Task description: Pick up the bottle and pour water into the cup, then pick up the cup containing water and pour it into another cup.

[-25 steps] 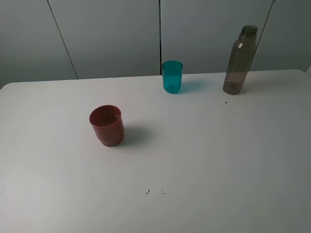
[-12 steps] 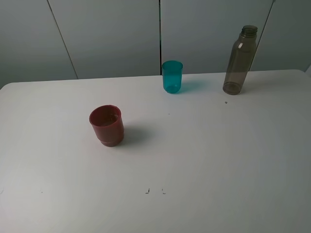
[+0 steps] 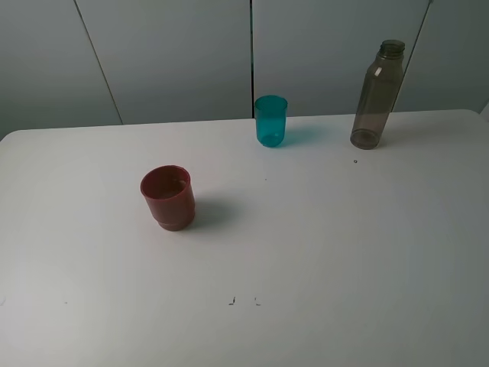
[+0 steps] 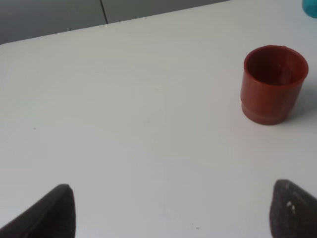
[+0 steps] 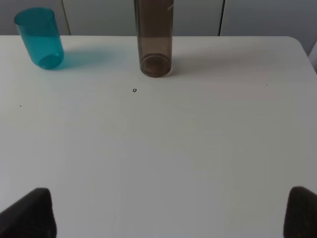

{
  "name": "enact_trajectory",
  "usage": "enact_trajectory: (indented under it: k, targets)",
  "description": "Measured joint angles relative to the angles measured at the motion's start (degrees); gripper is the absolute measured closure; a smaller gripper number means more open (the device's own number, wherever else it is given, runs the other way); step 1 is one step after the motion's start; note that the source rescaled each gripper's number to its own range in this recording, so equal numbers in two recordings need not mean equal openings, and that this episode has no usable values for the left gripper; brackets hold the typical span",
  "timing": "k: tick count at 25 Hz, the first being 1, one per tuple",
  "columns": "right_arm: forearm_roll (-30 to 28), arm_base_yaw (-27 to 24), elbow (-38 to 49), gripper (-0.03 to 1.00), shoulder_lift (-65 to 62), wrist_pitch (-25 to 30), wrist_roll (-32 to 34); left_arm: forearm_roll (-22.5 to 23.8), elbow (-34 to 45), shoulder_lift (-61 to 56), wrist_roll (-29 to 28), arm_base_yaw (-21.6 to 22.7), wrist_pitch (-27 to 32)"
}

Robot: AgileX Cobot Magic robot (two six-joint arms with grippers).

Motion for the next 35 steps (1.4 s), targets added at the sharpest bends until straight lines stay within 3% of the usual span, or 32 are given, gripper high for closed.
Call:
enact_trajectory:
  k: [12,35]
  targets:
    - [0.1,2.8,0.0,-0.03,0.0,0.0,0.0,0.0,0.0,0.0,0.0,0.0,0.0]
    - [0.1,2.8,0.0,-0.03,0.0,0.0,0.5,0.0,0.0,0.0,0.0,0.0,0.0]
